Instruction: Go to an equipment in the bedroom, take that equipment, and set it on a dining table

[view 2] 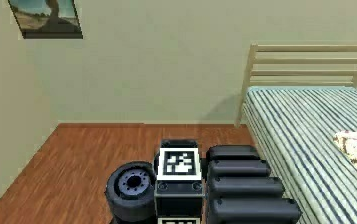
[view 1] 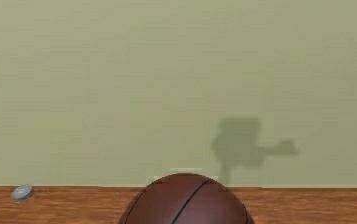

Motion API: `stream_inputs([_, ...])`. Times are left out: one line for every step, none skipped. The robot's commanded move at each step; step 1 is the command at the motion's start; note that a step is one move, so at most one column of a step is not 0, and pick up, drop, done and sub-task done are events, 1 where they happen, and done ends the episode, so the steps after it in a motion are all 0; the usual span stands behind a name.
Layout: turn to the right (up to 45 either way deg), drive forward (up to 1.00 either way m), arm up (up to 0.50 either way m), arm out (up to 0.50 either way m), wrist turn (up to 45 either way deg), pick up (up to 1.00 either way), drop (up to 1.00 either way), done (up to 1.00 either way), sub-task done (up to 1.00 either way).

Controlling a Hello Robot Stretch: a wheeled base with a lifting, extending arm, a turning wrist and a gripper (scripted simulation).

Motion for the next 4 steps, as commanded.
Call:
stream_inputs([-45.0, 0.00, 0.00, 0.00, 0.0, 0.00, 0.00, 0.00, 0.00])
stream_inputs([-15.0, 0.00, 0.00, 0.00, 0.0, 0.00, 0.00, 0.00, 0.00])
stream_inputs([0.0, 0.50, 0.00, 0.00, 0.0, 0.00, 0.00, 0.00, 0.00])
stream_inputs([-45.0, 0.00, 0.00, 0.00, 0.0, 0.00, 0.00, 0.00, 0.00])
